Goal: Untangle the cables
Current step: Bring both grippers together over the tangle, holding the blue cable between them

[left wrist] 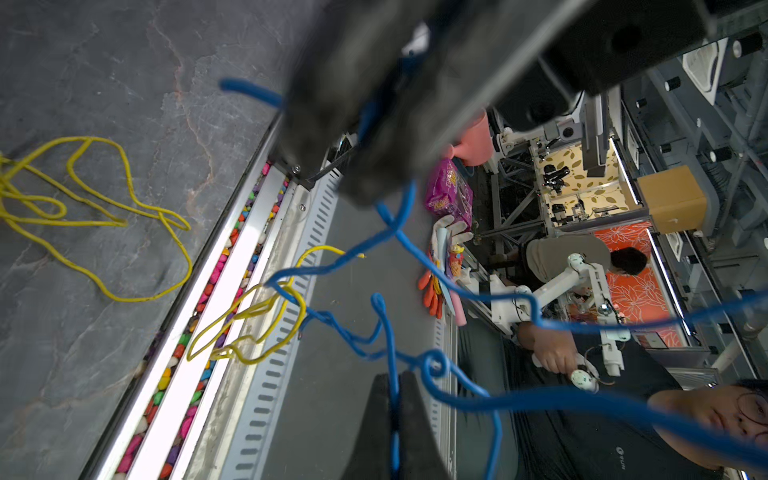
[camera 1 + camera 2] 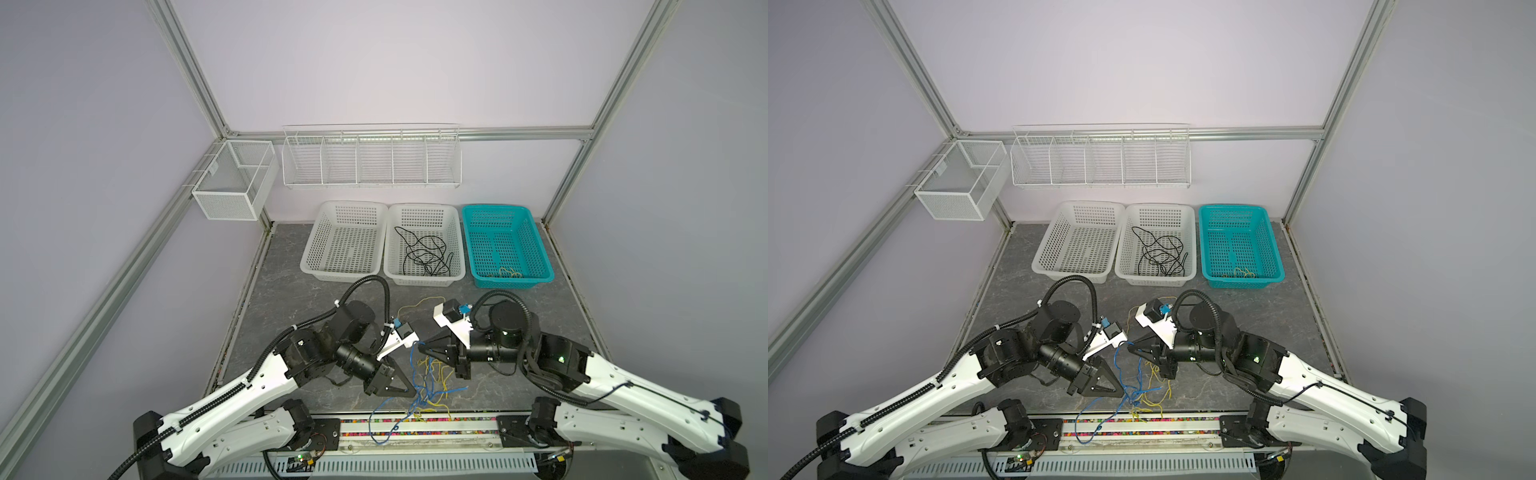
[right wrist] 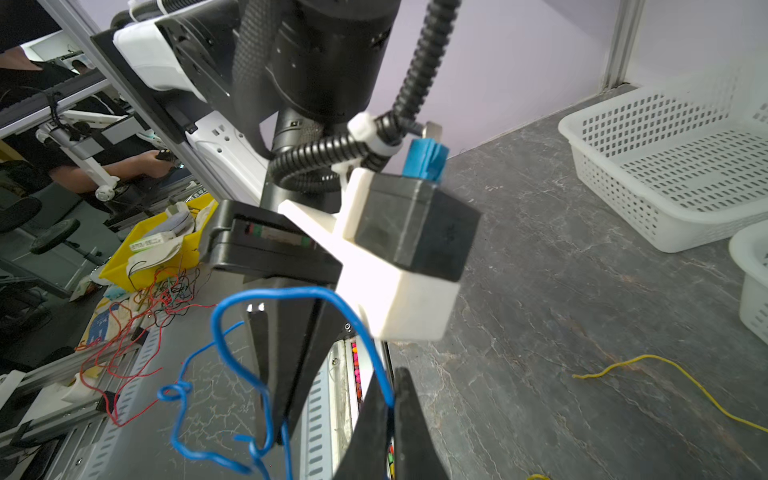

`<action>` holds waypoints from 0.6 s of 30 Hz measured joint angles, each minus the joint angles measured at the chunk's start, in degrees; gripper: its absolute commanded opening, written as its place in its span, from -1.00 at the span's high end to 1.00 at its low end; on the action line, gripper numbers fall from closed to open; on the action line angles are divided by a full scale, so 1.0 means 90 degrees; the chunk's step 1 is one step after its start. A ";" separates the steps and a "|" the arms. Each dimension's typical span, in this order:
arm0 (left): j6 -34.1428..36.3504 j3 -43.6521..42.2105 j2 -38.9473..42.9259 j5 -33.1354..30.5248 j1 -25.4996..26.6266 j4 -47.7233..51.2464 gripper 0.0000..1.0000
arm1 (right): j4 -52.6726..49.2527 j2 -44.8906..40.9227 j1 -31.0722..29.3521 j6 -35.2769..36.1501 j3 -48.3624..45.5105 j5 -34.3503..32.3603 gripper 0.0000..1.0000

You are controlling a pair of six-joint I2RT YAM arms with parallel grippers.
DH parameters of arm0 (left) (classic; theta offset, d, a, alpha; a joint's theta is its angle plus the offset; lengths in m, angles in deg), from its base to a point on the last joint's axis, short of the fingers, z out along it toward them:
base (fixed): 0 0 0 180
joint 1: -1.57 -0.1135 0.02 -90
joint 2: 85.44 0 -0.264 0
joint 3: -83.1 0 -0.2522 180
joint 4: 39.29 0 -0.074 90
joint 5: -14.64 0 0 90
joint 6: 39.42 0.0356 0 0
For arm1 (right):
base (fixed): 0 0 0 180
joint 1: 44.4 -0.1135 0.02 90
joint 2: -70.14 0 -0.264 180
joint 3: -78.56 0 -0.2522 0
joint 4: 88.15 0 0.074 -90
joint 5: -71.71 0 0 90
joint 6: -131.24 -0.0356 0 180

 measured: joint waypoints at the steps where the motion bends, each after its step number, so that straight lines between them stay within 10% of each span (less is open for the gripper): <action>1: 0.0005 0.0000 0.0002 -0.0100 -0.0019 -0.0010 1.00 | 0.0010 -0.0010 -0.0027 0.0010 -0.0002 0.0012 0.88; 18: -0.0131 -0.0231 0.0699 -0.1246 -0.1433 -0.0410 1.00 | -0.0260 -0.1013 -0.0063 0.0053 -0.0449 -0.0049 0.88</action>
